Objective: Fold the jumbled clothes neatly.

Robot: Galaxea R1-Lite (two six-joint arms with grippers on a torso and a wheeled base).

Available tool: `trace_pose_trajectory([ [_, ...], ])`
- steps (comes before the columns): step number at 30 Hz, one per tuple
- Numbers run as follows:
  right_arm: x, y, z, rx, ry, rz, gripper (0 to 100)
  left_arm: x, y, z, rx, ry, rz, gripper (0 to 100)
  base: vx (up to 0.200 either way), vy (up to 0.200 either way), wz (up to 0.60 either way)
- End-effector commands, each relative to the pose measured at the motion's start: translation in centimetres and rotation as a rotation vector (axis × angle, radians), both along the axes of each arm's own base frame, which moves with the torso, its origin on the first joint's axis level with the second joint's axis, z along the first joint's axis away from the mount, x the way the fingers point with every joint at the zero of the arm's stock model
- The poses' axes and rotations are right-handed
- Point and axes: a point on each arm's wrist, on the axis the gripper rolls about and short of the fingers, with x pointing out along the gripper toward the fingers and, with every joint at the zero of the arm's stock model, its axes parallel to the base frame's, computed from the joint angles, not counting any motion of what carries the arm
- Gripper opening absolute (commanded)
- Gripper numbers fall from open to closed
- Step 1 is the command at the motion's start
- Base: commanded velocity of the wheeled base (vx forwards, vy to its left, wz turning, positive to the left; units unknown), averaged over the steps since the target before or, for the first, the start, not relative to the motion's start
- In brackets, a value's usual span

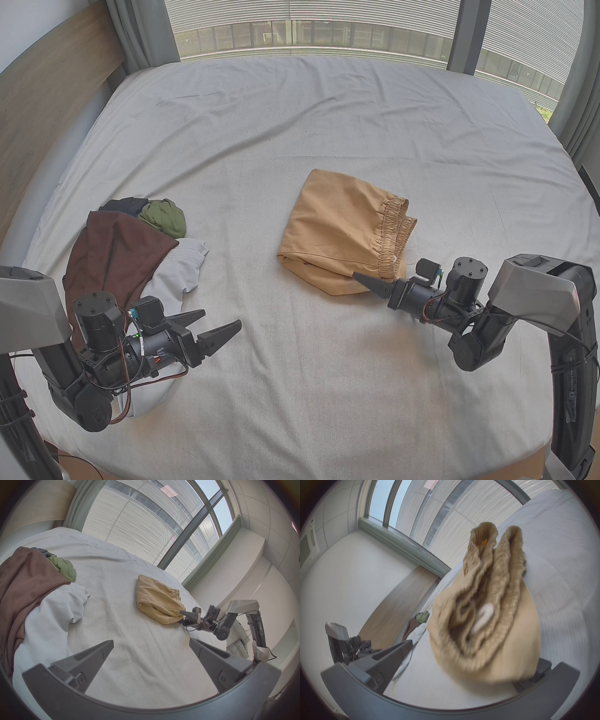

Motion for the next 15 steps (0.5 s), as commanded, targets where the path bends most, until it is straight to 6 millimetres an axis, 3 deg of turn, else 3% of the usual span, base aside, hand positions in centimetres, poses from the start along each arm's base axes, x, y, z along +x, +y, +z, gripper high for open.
trace_pose_trajectory([
  [1,-3.2,1.5,-1.4,-0.063,0.044,0.066,100,0.1,0.0,0.2,-0.003,-0.009,0.001,100,0.000,0.000,0.00],
  [10,-6.3,4.3,-0.7,-0.066,0.060,0.172,100,0.2,0.1,0.3,-0.004,-0.013,0.006,100,0.000,0.000,0.00],
  [15,-8.1,6.0,2.0,-0.032,0.023,0.255,100,0.2,0.0,0.2,-0.004,-0.013,0.004,100,0.000,0.000,0.00],
])
